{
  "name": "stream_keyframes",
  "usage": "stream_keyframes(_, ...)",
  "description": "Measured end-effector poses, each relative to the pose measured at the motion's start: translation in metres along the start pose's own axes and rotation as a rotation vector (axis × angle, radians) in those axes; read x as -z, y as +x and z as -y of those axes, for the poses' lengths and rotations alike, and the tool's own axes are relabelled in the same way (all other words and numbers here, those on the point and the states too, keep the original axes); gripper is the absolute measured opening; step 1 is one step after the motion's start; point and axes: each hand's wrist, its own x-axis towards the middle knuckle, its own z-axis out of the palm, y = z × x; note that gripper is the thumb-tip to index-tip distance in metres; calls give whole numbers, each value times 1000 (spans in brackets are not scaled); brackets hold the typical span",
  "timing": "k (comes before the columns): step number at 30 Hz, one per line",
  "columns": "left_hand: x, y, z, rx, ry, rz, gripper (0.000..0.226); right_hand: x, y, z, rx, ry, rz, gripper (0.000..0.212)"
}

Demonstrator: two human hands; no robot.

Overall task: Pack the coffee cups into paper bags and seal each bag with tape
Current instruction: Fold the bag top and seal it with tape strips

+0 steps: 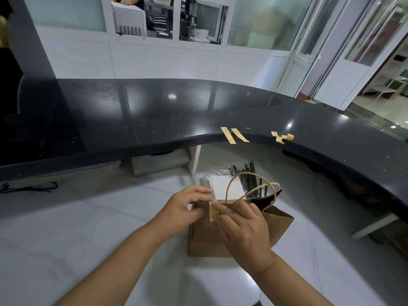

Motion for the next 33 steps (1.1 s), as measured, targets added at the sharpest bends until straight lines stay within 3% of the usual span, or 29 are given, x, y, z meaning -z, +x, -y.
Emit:
stream_keyframes(14,3,3,-4,-38,64,73,47,0,-3,2,57,-25,-1,18)
stream_keyframes(27,7,7,-3,53,136,82,30,-14,-11,-7,89,-15,-15,4)
stream_keyframes(33,7,6,-6,133,94,93,23,-19,-24,-9,134,-62,36,14)
